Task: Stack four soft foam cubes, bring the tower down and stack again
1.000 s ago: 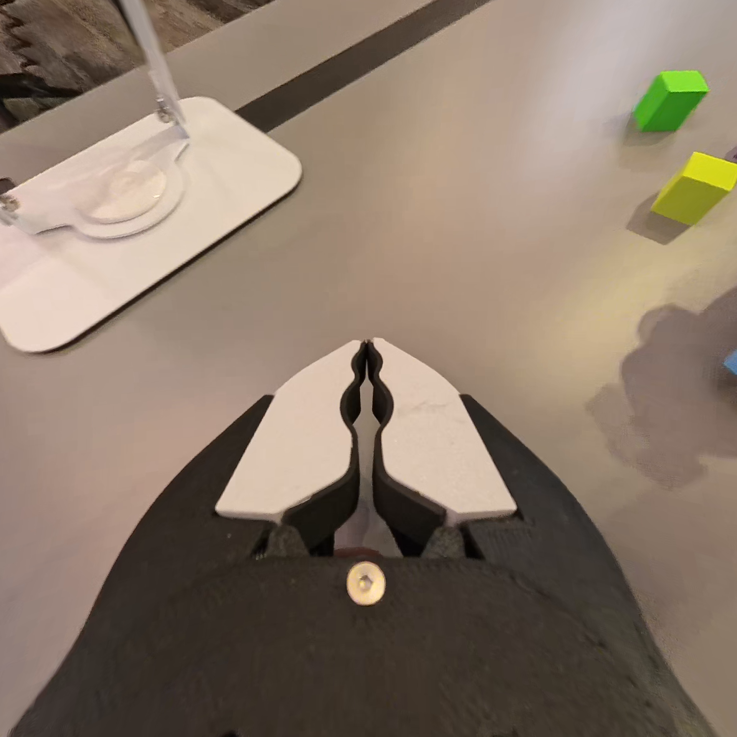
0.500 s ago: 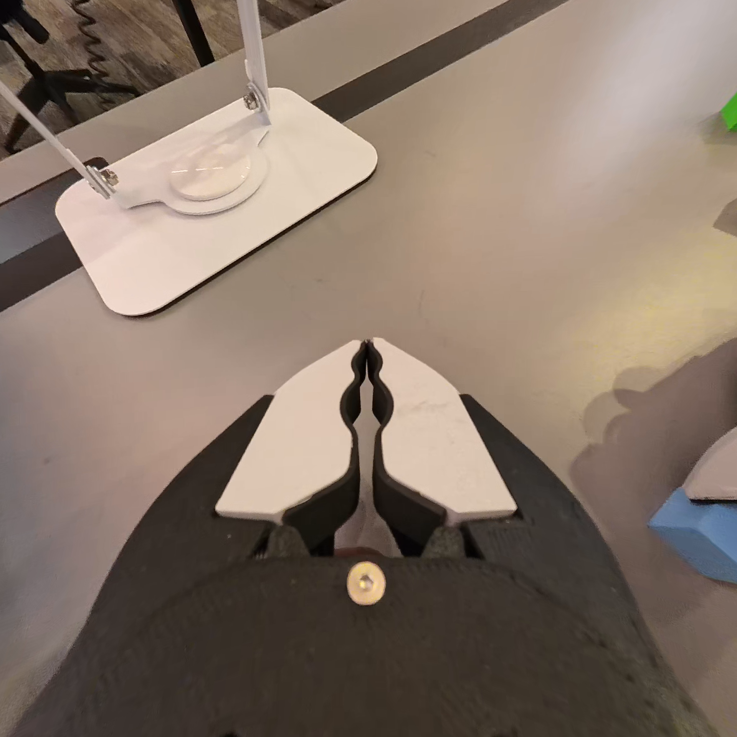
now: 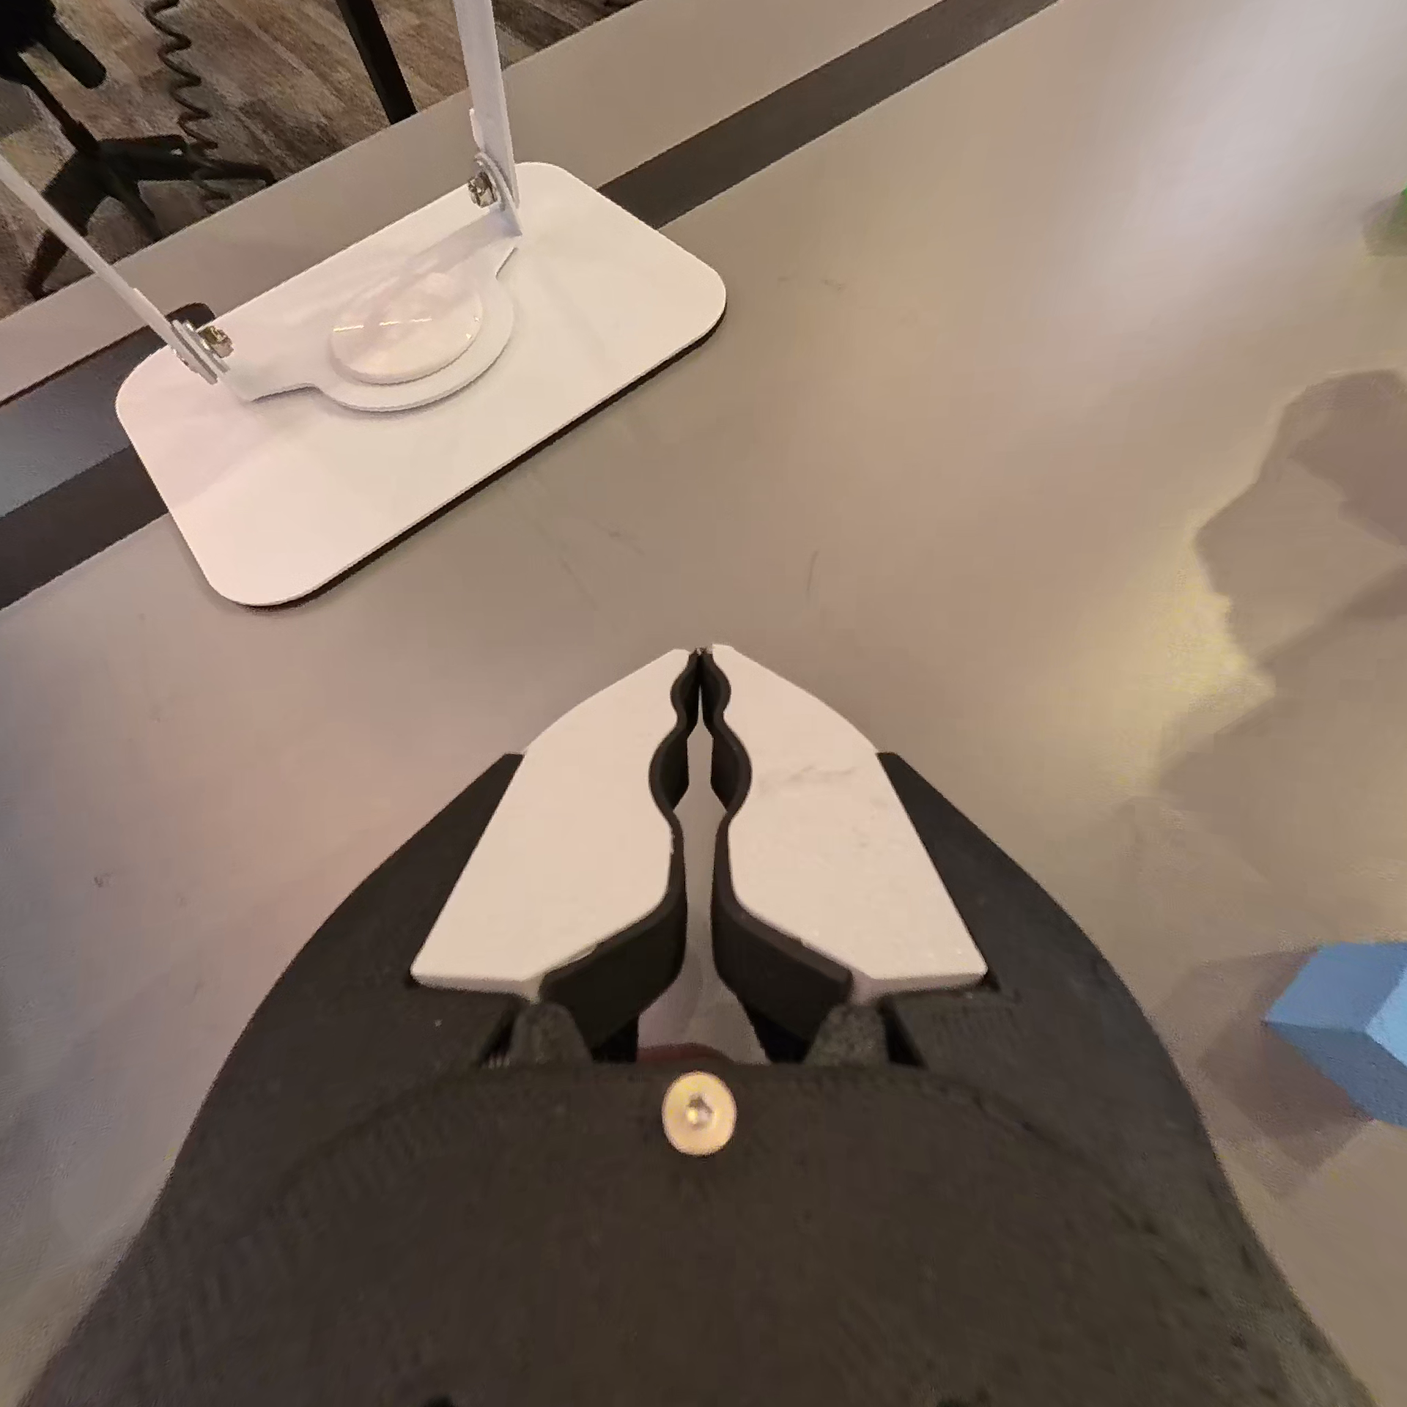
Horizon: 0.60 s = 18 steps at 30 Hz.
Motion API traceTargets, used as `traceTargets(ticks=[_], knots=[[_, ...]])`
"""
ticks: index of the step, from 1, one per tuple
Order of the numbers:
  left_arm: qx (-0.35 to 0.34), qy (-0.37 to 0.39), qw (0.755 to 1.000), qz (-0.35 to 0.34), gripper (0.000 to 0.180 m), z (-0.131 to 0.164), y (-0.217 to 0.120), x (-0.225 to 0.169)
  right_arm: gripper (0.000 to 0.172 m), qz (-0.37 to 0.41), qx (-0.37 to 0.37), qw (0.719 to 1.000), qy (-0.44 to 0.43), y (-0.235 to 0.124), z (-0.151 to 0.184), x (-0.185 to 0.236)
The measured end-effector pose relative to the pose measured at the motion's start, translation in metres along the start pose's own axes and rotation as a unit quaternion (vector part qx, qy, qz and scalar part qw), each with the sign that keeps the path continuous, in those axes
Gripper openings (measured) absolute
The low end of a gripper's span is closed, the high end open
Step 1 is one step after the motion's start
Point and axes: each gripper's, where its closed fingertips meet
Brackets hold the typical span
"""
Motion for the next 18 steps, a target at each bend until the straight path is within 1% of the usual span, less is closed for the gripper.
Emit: traceTargets(ticks=[4, 6, 7, 8, 10, 12, 16, 18], knots=[[-0.003, -0.006, 1.000, 0.002, 0.000, -0.001, -0.001, 0.001, 0.047, -0.022, 0.054, 0.998, -0.008, 0.008, 0.029, -0.010], [-0.003, -0.006, 1.000, 0.003, 0.000, -0.001, 0.000, 0.001, 0.044, -0.026, 0.065, 0.997, -0.012, 0.012, 0.032, -0.013], [-0.002, -0.005, 1.000, 0.003, 0.000, -0.001, 0.000, 0.001, 0.041, -0.032, 0.067, 0.997, -0.014, 0.014, 0.032, -0.013], [-0.001, -0.003, 1.000, 0.003, 0.000, 0.000, 0.000, 0.000, 0.034, -0.035, 0.070, 0.997, -0.016, 0.015, 0.032, -0.014], [0.000, 0.001, 1.000, 0.001, 0.000, 0.000, 0.000, 0.000, 0.030, -0.032, 0.068, 0.997, -0.011, 0.015, 0.028, -0.016], [0.001, 0.002, 1.000, 0.001, 0.000, 0.000, 0.001, 0.000, 0.030, -0.029, 0.046, 0.999, -0.002, 0.014, 0.011, -0.012], [0.000, 0.004, 1.000, 0.000, 0.000, 0.000, 0.001, 0.000, 0.030, -0.023, -0.026, 0.999, 0.009, 0.018, -0.055, 0.011], [-0.001, 0.004, 1.000, 0.000, 0.000, -0.001, 0.000, 0.000, 0.030, -0.010, -0.036, 0.999, 0.017, 0.025, -0.084, 0.023]])
Point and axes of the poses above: each gripper's, where its closed fingertips meet, y out along the fingers, z out of its underside, x = y × z across the jaws, and after that the axes turned 7 degrees about -z, right-handed
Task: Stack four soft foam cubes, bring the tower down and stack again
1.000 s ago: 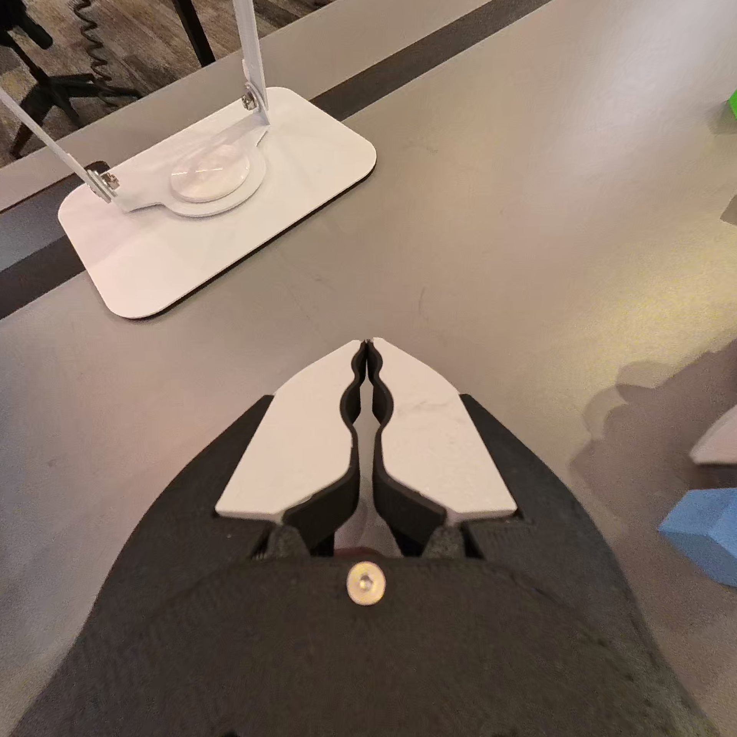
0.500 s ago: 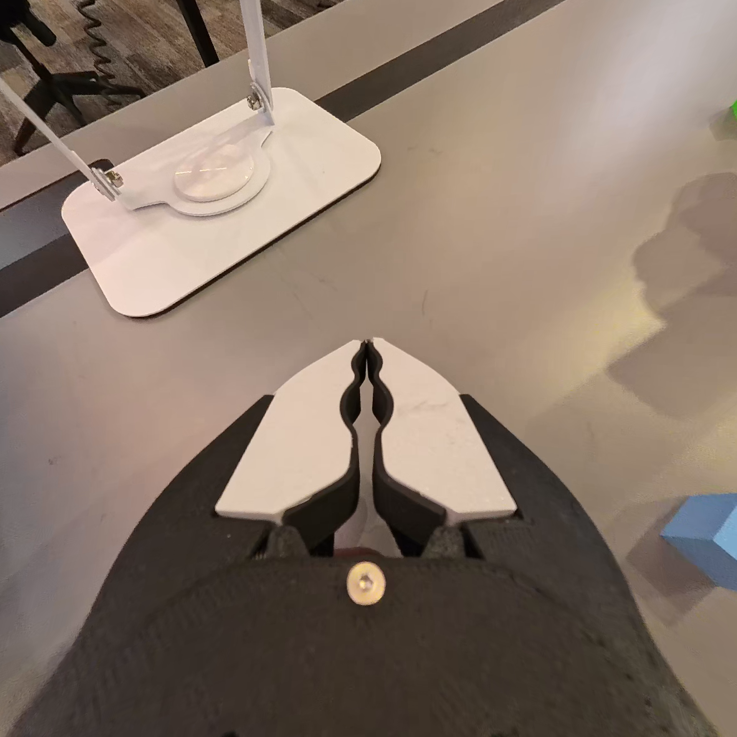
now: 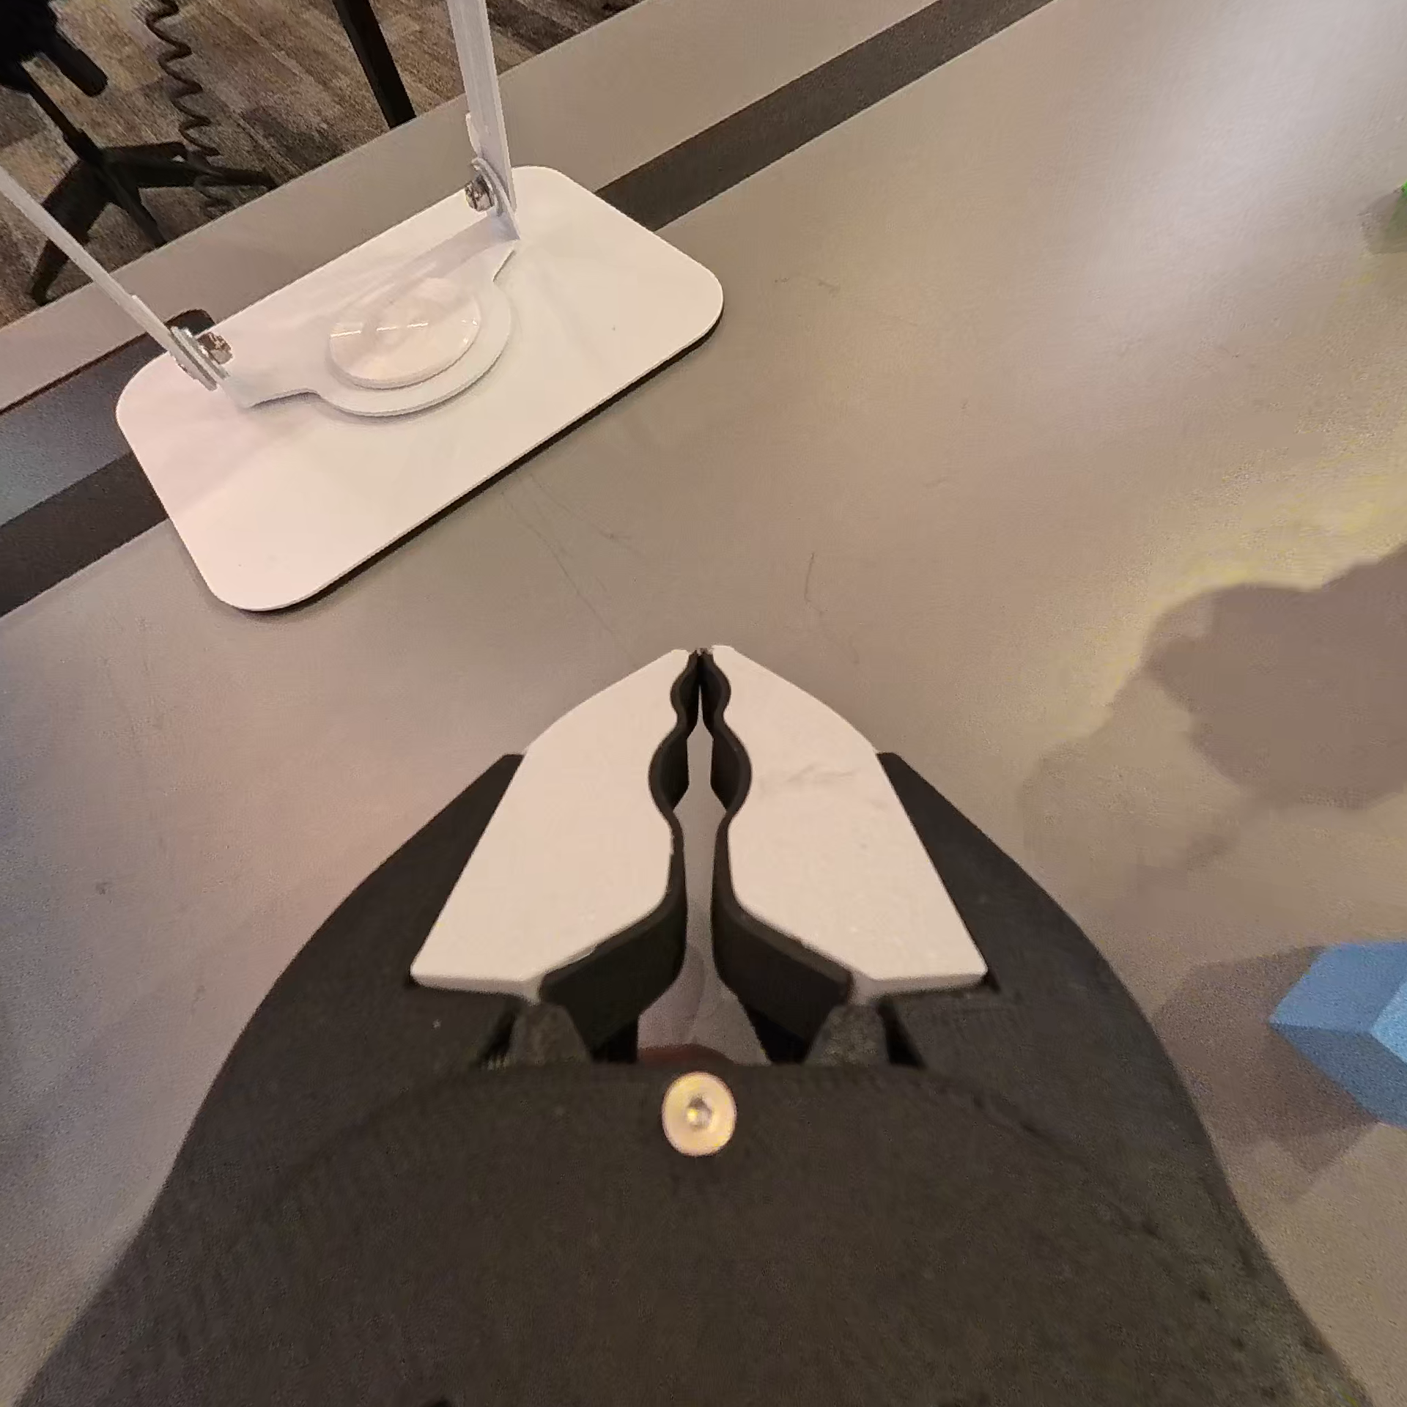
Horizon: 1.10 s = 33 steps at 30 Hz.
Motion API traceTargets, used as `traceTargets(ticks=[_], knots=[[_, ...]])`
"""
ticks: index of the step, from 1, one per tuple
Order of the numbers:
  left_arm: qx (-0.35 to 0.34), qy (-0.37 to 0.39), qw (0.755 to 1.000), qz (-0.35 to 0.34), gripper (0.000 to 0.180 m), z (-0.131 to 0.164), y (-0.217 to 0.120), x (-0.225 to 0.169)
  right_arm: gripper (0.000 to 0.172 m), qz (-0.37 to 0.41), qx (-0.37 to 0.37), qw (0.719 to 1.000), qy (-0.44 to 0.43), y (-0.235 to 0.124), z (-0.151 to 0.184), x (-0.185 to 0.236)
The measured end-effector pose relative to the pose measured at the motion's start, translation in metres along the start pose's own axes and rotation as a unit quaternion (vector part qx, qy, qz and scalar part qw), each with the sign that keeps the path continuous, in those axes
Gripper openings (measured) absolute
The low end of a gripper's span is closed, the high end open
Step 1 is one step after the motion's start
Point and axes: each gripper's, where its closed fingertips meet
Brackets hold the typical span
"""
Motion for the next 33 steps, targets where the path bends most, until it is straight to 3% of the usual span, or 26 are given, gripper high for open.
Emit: traceTargets(ticks=[5, 12, 33], knots=[[0.000, 0.003, 1.000, 0.000, 0.000, 0.000, 0.000, -0.001, 0.030, -0.027, -0.034, 0.999, 0.016, 0.027, -0.052, 0.034], [0.004, 0.025, 1.000, 0.001, 0.000, 0.000, 0.002, -0.007, 0.030, -0.035, 0.005, 0.999, 0.014, 0.054, -0.065, 0.050], [0.004, 0.022, 1.000, 0.003, 0.000, 0.000, 0.002, -0.007, 0.030, -0.034, 0.070, 0.997, 0.014, 0.065, -0.071, 0.052]])
Point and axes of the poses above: each gripper's, where its closed fingertips meet, y out along the fingers, z out of its underside, x = y × z across the jaws, and after that the axes turned 7 degrees about -z, right-handed
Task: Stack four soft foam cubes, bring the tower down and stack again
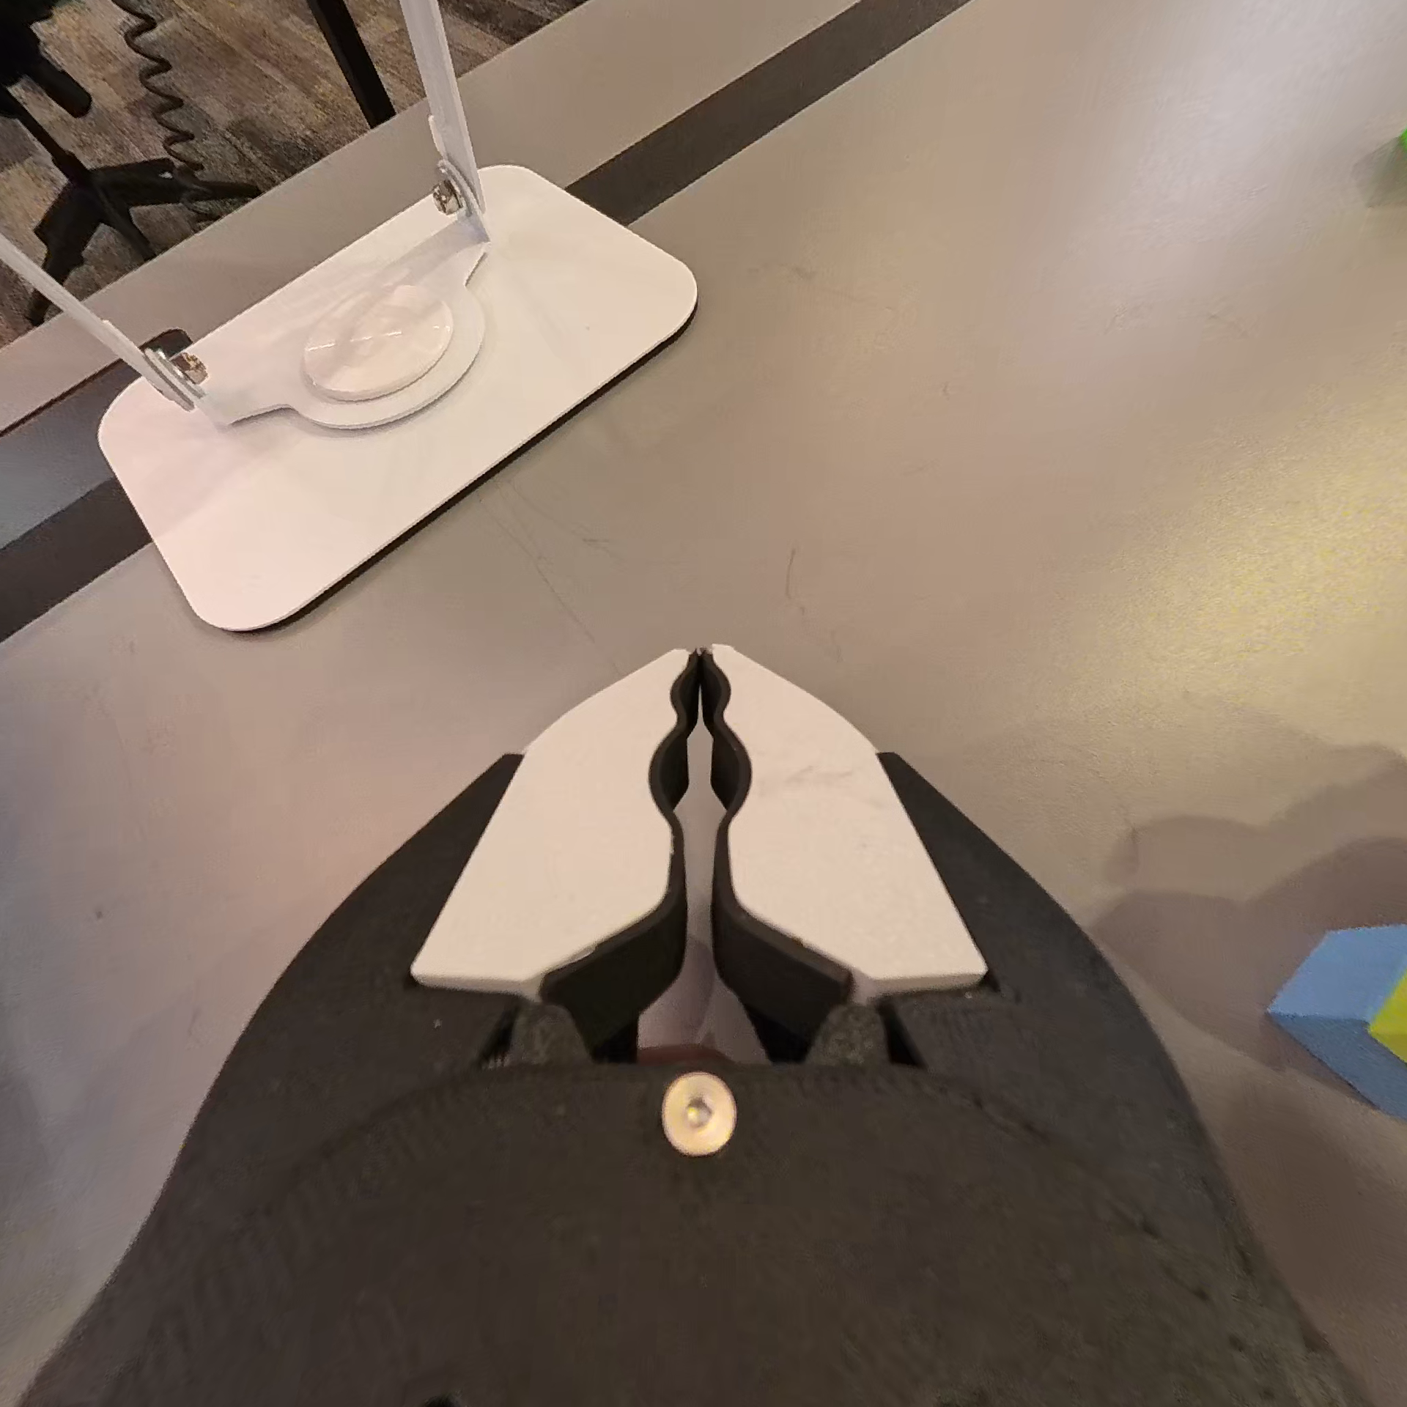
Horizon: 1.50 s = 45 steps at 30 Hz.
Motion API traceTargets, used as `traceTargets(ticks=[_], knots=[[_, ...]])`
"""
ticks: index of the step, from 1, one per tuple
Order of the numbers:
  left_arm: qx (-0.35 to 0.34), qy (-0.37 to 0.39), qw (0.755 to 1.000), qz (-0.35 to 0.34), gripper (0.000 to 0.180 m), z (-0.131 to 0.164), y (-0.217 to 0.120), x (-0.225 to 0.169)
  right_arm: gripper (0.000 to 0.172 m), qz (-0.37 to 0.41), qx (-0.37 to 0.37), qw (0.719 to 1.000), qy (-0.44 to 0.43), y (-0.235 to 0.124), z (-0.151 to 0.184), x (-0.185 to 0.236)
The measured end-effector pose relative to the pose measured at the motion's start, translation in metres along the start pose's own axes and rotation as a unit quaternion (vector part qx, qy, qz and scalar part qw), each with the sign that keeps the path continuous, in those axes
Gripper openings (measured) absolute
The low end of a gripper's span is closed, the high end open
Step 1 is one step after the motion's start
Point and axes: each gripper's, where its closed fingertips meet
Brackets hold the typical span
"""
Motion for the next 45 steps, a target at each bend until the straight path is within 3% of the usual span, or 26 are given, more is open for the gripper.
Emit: traceTargets(ticks=[22, 27, 30, 34, 38, 45], knots=[[0.002, 0.005, 1.000, 0.000, 0.000, 0.001, 0.000, -0.001, 0.030, -0.005, 0.005, 1.000, -0.001, 0.001, 0.001, 0.000], [0.001, 0.004, 1.000, 0.002, 0.000, 0.001, 0.000, -0.001, 0.057, 0.015, -0.016, 1.000, 0.007, -0.008, -0.001, -0.006], [0.001, 0.002, 1.000, 0.003, 0.000, 0.000, 0.000, -0.001, 0.056, 0.035, -0.047, 0.998, 0.014, -0.036, 0.007, -0.014], [0.002, 0.005, 1.000, 0.002, 0.000, 0.001, 0.000, -0.001, 0.049, 0.089, -0.079, 0.991, 0.054, -0.088, 0.051, -0.044], [0.003, 0.007, 1.000, 0.000, 0.000, 0.001, 0.000, -0.001, 0.048, 0.146, -0.062, 0.983, 0.094, -0.128, 0.126, -0.076], [0.005, 0.009, 1.000, -0.003, 0.000, 0.001, 0.001, -0.001, 0.048, 0.119, 0.018, 0.989, 0.084, -0.135, 0.235, -0.094]])
Point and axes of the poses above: each gripper's, where its closed fingertips meet, y out along the fingers, z out of its underside, x = y × z across the jaws, and after that the axes turned 7 degrees about -z, right-handed
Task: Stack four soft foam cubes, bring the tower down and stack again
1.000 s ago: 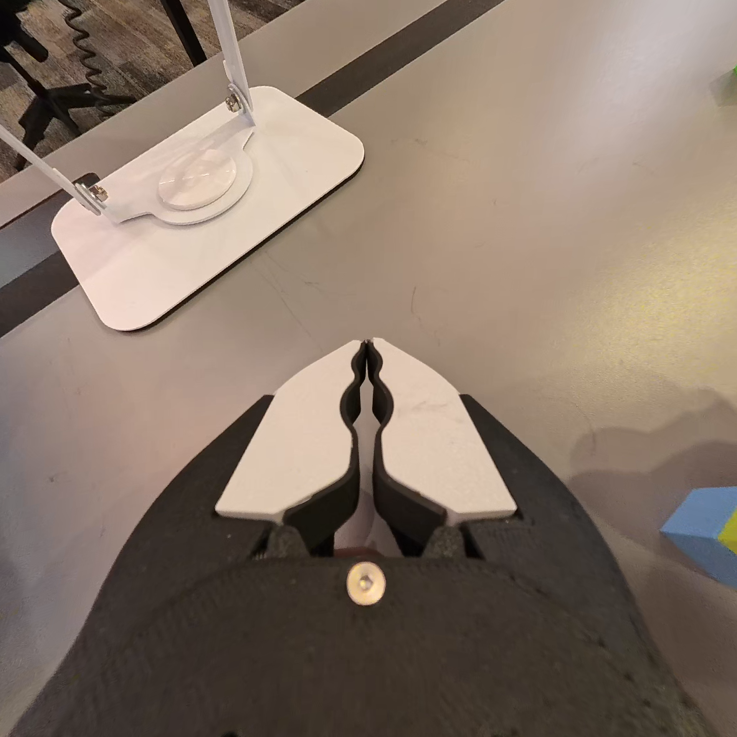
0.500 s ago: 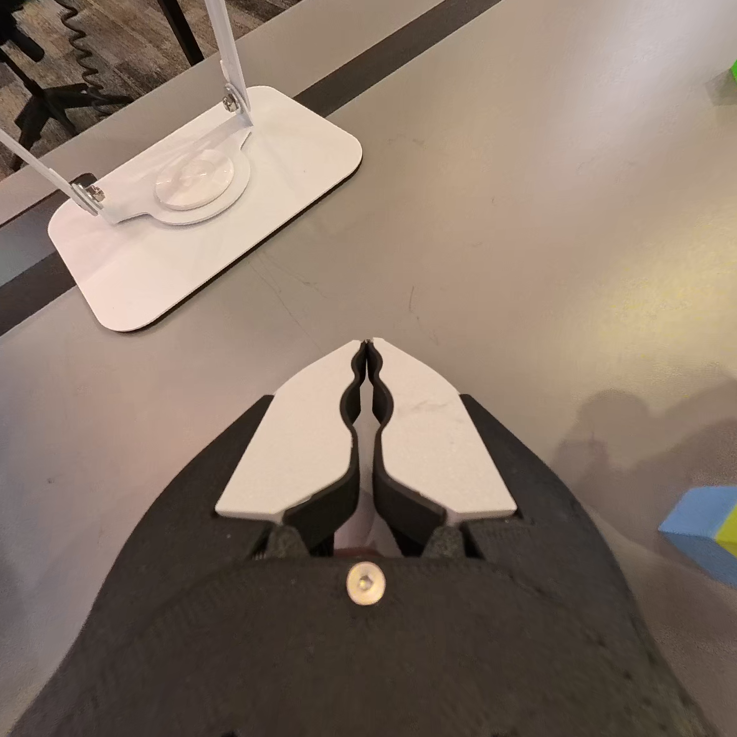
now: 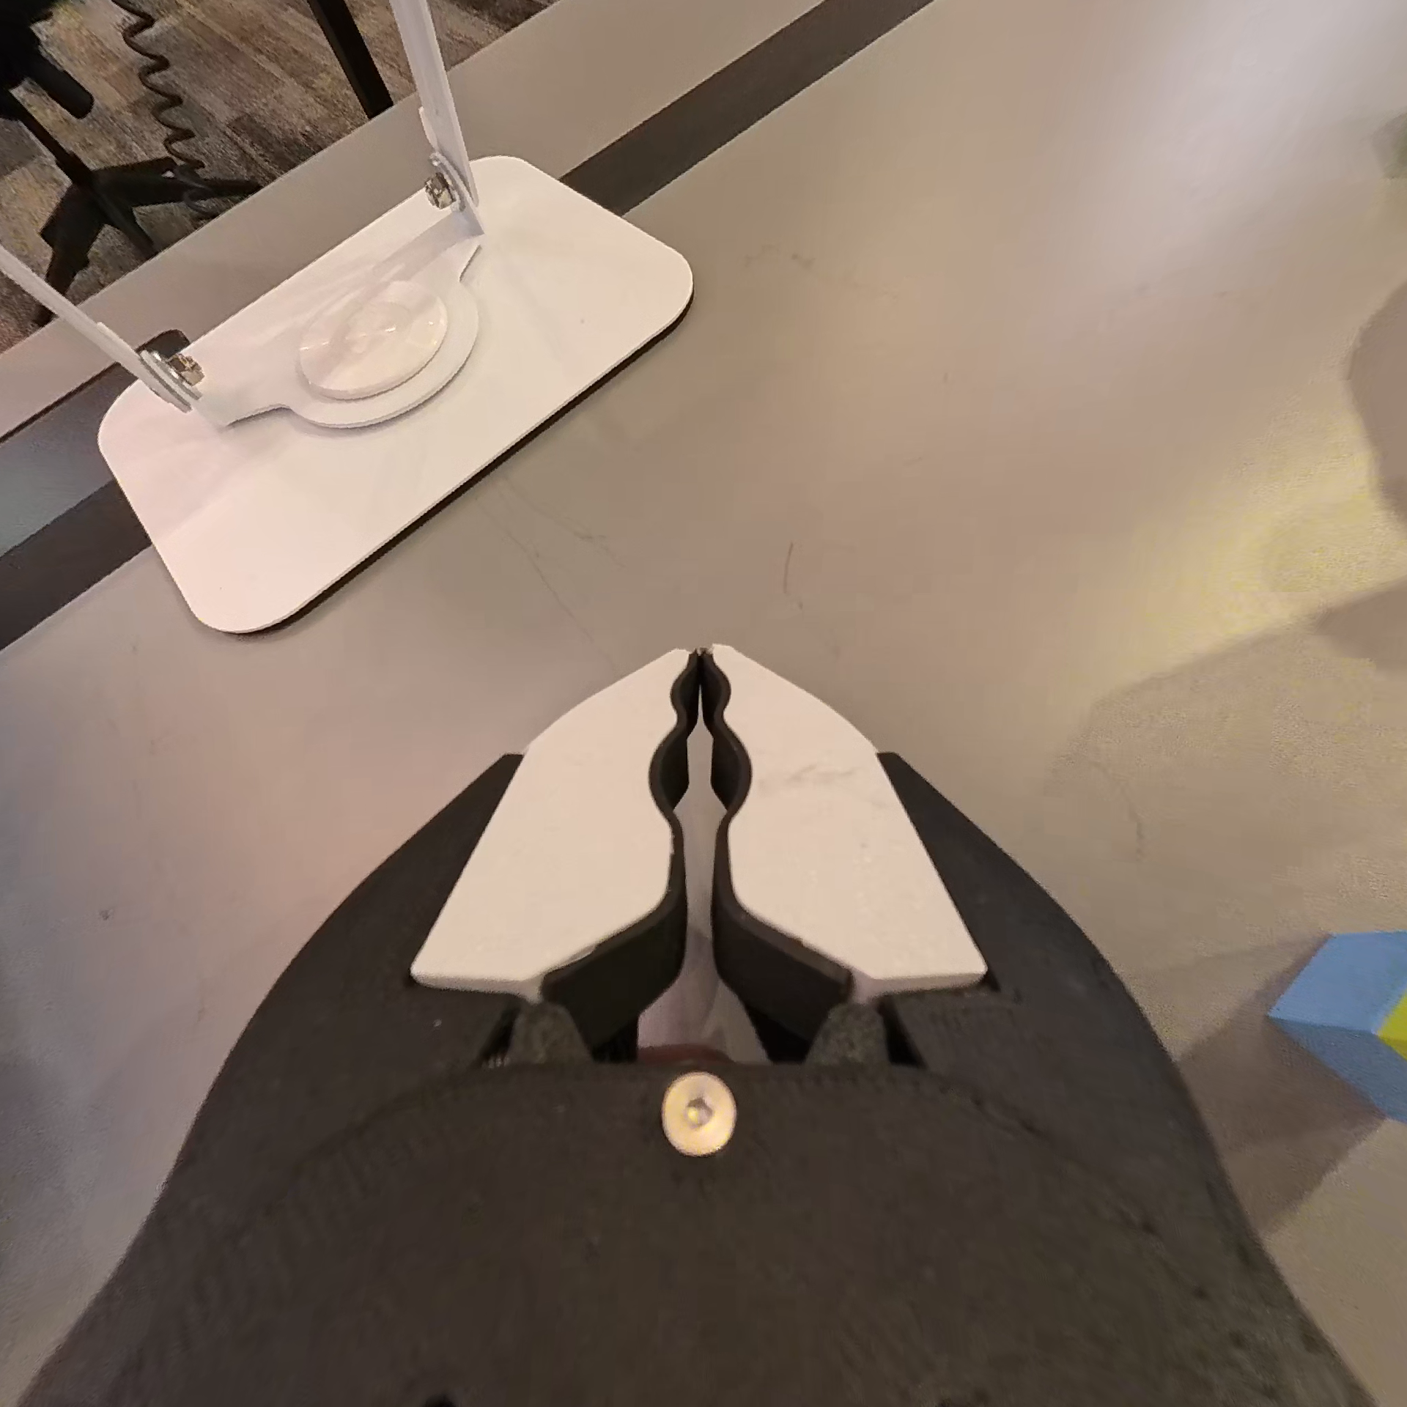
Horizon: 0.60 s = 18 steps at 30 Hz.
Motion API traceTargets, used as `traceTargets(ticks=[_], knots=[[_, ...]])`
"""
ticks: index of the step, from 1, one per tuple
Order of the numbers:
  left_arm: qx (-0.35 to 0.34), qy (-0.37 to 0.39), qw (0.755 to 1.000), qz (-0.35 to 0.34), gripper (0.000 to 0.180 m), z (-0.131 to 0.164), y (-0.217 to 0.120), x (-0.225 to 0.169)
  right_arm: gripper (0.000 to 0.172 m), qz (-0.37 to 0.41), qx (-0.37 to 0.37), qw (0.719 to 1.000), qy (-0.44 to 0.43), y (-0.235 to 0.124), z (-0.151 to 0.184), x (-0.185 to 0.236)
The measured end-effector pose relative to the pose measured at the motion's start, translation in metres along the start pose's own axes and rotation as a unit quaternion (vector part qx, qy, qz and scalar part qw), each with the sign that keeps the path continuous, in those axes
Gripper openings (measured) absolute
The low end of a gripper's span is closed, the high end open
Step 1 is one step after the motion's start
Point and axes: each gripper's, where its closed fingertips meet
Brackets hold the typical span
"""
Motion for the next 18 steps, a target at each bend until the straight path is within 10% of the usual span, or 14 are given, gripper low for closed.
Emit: traceTargets(ticks=[18], knots=[[0.005, 0.010, 1.000, 0.001, 0.000, 0.001, 0.001, -0.002, 0.028, -0.122, 0.095, 0.985, -0.083, 0.030, 0.034, 0.011]])
Point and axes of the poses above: each gripper's, where its closed fingertips meet, y out along the fingers, z out of its underside, x = y × z across the jaws, and after that the axes turned 7 degrees about -z, right-handed
